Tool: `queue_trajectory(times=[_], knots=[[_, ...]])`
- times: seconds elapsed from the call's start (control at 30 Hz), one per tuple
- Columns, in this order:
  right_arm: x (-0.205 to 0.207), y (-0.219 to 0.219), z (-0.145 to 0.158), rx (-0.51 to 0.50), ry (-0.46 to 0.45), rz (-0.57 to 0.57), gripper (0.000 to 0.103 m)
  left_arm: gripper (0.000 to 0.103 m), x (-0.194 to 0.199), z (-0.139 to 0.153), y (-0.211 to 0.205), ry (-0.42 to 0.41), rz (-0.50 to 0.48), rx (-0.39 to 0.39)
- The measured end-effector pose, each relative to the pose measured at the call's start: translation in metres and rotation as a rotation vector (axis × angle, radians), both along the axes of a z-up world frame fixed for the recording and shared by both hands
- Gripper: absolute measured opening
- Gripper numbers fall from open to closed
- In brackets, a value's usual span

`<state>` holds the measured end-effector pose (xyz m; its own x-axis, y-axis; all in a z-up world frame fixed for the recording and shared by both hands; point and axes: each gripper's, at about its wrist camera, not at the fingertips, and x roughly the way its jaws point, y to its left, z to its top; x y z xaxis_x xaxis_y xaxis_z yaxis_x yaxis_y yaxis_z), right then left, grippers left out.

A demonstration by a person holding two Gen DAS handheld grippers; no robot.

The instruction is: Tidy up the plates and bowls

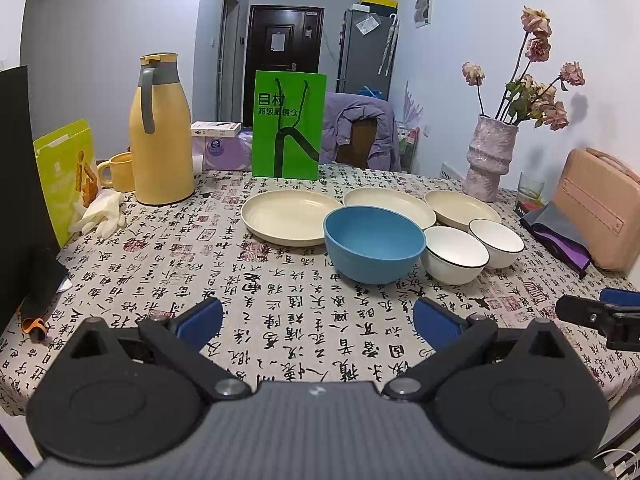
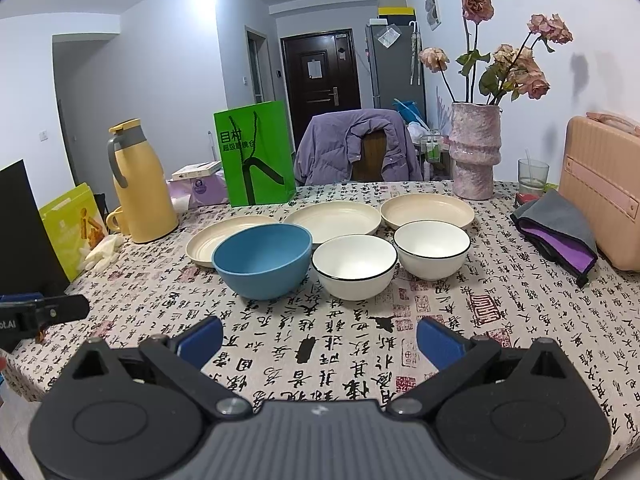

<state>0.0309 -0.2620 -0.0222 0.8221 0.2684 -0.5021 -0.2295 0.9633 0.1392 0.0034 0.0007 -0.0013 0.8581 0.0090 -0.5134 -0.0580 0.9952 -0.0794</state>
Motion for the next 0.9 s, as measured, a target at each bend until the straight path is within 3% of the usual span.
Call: queue_trajectory(times=[0.9], knots=[[0.0015, 0.0016, -0.0004, 0.000, 0.000, 0.002, 0.103, 0.103, 0.0004, 0.0024, -0.0075, -0.018, -0.004, 0.008]])
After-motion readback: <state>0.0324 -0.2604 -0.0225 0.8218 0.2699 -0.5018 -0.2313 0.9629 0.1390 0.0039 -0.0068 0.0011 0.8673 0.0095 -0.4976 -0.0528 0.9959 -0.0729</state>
